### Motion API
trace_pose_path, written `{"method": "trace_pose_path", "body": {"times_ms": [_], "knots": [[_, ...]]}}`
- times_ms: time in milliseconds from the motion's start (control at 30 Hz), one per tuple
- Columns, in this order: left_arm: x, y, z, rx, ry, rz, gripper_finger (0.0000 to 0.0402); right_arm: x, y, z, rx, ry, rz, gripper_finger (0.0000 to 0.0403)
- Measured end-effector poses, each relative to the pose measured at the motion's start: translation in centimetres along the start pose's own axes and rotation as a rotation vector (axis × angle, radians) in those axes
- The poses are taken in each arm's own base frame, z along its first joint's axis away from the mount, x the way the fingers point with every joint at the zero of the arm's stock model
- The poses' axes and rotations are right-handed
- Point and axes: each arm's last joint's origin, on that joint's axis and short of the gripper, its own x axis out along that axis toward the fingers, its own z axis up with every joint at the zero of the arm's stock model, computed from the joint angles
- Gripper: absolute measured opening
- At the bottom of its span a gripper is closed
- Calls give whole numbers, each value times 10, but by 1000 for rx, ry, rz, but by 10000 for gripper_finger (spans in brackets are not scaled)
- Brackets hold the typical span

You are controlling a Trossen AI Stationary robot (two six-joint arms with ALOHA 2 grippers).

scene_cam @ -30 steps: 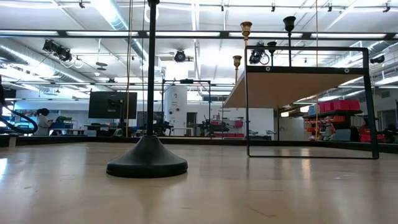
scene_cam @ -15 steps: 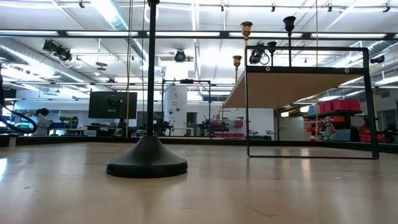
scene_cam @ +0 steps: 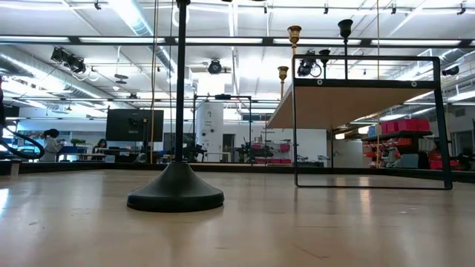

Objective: Pick & Place candle stick holders
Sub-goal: Put the gold candleholder on the shelf aligned with the other gold candleholders

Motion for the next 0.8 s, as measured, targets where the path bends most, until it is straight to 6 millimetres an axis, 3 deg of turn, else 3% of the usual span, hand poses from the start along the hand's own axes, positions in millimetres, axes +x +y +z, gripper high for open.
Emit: {"method": "trace_pose_path", "body": {"times_ms": [300,467,800], "knots": [[0,-1,0,2,4,-8,43,-1,1,0,-4,2,0,4],[-4,1,2,39,15,36,88,-3,1,1,-45,9,-53,4],[-38,8,18,39,127,98,188,-17,-7,20,-150,136,-201,4]]}}
